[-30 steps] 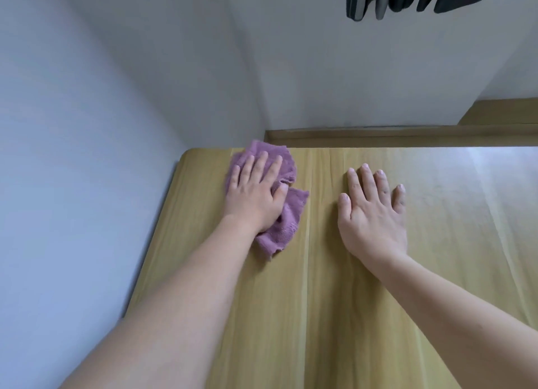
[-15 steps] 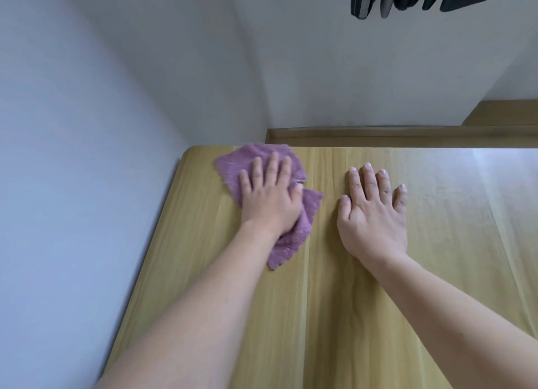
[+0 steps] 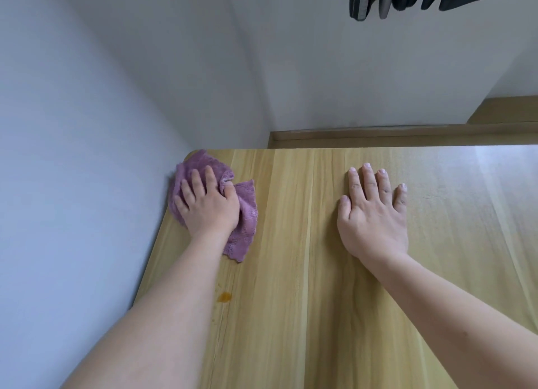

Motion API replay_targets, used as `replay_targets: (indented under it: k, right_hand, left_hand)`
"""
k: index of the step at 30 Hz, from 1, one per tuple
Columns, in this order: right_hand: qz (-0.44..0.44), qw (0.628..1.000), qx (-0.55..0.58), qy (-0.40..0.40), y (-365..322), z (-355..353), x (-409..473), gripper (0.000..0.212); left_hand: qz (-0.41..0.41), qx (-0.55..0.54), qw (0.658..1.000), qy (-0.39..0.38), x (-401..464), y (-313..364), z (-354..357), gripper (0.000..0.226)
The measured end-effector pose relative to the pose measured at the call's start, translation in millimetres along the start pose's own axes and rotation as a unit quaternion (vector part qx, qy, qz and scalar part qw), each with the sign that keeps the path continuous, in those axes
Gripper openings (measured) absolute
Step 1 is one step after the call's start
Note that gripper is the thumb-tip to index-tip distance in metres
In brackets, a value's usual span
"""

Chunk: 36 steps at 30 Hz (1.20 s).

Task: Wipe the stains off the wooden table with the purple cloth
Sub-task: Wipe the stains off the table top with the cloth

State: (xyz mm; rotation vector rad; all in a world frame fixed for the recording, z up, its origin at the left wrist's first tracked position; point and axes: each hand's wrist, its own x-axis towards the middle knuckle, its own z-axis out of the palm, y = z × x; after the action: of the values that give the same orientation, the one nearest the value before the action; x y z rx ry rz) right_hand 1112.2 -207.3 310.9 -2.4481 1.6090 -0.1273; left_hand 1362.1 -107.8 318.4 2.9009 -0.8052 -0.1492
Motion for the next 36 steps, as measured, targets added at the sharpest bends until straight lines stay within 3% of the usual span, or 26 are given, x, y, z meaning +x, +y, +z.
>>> replay_targets:
  k: [3, 8, 12, 14, 20, 24, 28, 31, 34, 36]
  right_hand:
    - [0.001, 1.0, 0.003, -0.002, 1, 0, 1, 0.063]
    - [0.004, 1.0, 0.001, -0.003, 3, 0, 1, 0.062]
    - [0.007, 1.0, 0.001, -0.002, -1, -1, 1, 0.062]
    - [0.007, 1.0, 0.0, -0.006, -1, -1, 0, 0.062]
    - [0.001, 1.0, 0.004, -0.009, -1, -3, -1, 0.061]
    - [0.001, 1.0, 0.006, -0.007, 0, -2, 0, 0.061]
    - [0.004, 1.0, 0.006, -0.004, 1, -2, 0, 0.061]
    - [0.007, 1.0, 0.006, -0.003, 0, -3, -1, 0.06]
    - [0.006, 1.0, 0.002, -0.006, 1, -3, 1, 0.06]
    - [0.006, 1.0, 0.0, -0.011, 1, -2, 0, 0.06]
  left_hand:
    - [-0.04, -0.006, 0.999, 0.0, -21, 35, 4, 0.064]
    - [0.14, 0.034, 0.989, -0.024, -66, 75, 16, 0.065]
    - [0.249, 0.075, 0.964, -0.053, -67, 58, 14, 0.066]
    - [0.238, 0.073, 0.967, -0.051, -53, 38, 10, 0.066]
    - [0.044, 0.052, 0.997, -0.045, -14, -29, -5, 0.072]
    - [-0.011, 0.029, 0.999, -0.026, -28, 1, 1, 0.072]
    - [0.136, 0.025, 0.99, -0.026, -90, 64, 19, 0.072]
    - [0.24, 0.047, 0.969, -0.045, -110, 71, 22, 0.072]
    - [0.269, 0.067, 0.96, -0.047, -88, 37, 15, 0.068]
    - [0.235, 0.073, 0.968, -0.047, -69, 0, 8, 0.068]
